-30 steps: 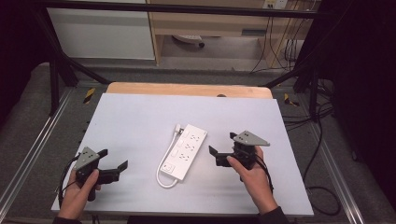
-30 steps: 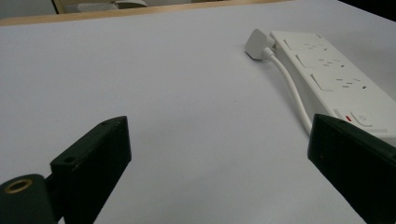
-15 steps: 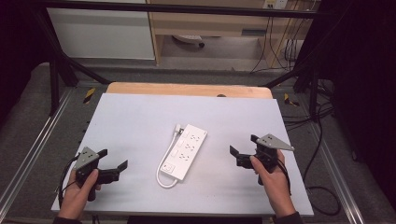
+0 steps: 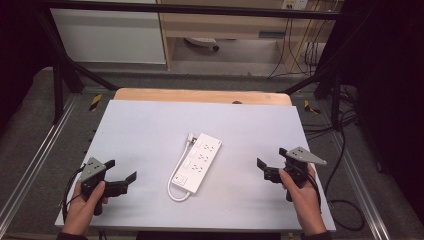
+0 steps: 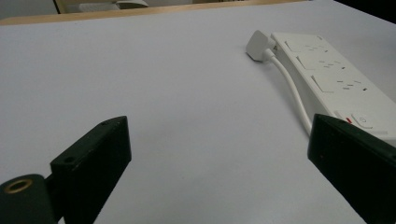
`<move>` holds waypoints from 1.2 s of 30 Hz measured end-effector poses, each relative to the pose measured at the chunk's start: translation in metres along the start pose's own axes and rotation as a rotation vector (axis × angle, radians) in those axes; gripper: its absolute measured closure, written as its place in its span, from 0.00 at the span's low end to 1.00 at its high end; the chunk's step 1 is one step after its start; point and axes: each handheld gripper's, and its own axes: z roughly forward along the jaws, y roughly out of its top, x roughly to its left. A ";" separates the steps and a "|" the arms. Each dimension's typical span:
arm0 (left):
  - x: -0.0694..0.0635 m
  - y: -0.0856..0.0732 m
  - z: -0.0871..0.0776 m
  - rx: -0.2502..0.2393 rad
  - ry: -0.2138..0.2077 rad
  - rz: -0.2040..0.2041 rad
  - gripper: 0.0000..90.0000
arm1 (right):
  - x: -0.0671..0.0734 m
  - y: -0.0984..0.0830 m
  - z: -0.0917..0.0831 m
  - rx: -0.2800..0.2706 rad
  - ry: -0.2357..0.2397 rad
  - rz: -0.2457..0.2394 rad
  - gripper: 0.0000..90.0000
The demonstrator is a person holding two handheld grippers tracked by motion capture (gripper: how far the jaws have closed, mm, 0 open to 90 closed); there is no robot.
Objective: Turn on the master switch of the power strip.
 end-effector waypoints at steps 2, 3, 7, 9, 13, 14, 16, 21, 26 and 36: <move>0.000 0.000 0.000 -0.002 0.001 -0.001 0.07 | -0.003 -0.002 -0.001 0.002 -0.003 0.003 0.06; 0.000 0.000 0.000 -0.002 0.001 -0.002 0.07 | -0.004 -0.003 -0.002 0.003 -0.004 0.009 0.06; 0.000 0.000 0.000 -0.001 0.000 -0.003 0.07 | -0.009 -0.008 -0.004 0.016 -0.014 0.006 0.06; 0.000 0.000 0.000 -0.002 0.001 -0.002 0.07 | -0.011 -0.011 -0.004 0.025 -0.016 0.007 0.06; 0.000 0.000 0.000 -0.003 0.001 -0.002 0.07 | -0.015 -0.017 -0.005 0.040 -0.019 0.015 0.06; 0.000 0.000 0.000 -0.003 0.001 -0.002 0.07 | -0.016 -0.018 -0.004 0.043 -0.018 0.017 0.06; 0.000 0.000 0.000 -0.003 0.001 -0.002 0.07 | -0.018 -0.020 -0.003 0.047 -0.025 0.022 0.06; 0.000 0.000 0.000 -0.005 0.002 -0.001 0.07 | -0.021 -0.027 0.001 0.065 -0.031 0.031 0.06; 0.000 0.000 0.000 -0.005 0.000 0.000 0.07 | -0.022 -0.033 0.007 0.088 -0.035 0.019 0.06; -0.001 0.000 0.000 -0.003 -0.003 0.000 0.07 | -0.011 -0.041 0.024 0.131 -0.019 -0.024 0.06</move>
